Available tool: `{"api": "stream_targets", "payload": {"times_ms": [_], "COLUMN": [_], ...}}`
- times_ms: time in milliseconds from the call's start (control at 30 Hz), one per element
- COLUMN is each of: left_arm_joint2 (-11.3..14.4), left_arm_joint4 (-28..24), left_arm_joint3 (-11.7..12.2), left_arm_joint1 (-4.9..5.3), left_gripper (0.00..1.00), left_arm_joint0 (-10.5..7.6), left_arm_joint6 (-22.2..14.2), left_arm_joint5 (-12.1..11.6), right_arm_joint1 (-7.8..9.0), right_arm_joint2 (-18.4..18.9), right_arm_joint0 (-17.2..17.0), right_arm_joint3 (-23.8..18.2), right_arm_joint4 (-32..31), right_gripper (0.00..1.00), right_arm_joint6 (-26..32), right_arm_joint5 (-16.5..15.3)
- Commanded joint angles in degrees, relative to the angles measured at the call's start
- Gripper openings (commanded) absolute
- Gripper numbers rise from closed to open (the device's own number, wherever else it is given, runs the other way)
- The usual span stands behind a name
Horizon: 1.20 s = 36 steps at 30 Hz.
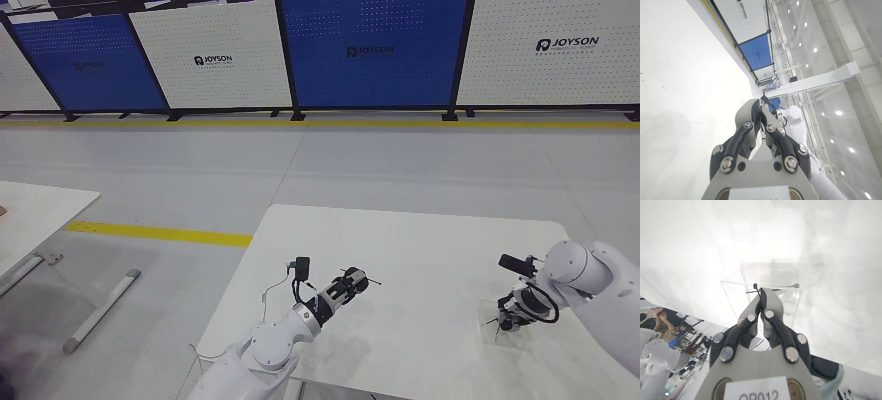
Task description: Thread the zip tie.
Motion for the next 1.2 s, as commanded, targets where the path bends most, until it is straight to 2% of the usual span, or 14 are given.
{"api": "stream_targets", "payload": {"times_ms": [0,200,433,600,767,1167], "left_arm_joint2": [0.0,0.0,0.0,0.0,0.0,0.0], "left_arm_joint4": [0.0,0.0,0.0,0.0,0.0,0.0], "left_arm_joint3": [0.0,0.0,0.0,0.0,0.0,0.0], "left_arm_joint1": [0.0,0.0,0.0,0.0,0.0,0.0], "left_gripper": [0.0,0.0,0.0,0.0,0.0,0.0], "left_arm_joint0": [0.0,0.0,0.0,0.0,0.0,0.0], "left_arm_joint6": [0.0,0.0,0.0,0.0,0.0,0.0], "left_arm_joint5": [0.0,0.0,0.0,0.0,0.0,0.0], "right_arm_joint1": [-0.02,0.24,1.64,3.61,6.36,6.36], "right_arm_joint2": [0.0,0.2,2.3,6.5,12.7,12.7], "right_arm_joint0": [0.0,0.0,-1.3,-3.9,-8.4,-8.4], "right_arm_joint3": [0.0,-0.6,-3.3,-7.2,-12.9,-12.9], "right_arm_joint4": [0.0,-0.1,-0.5,-0.3,0.6,0.6], "right_gripper": [0.0,0.0,0.0,0.0,0.0,0.0], "right_arm_joint6": [0.0,0.0,0.0,-1.5,-4.7,-4.7], "right_arm_joint5": [0.0,0.0,0.0,0.0,0.0,0.0]}}
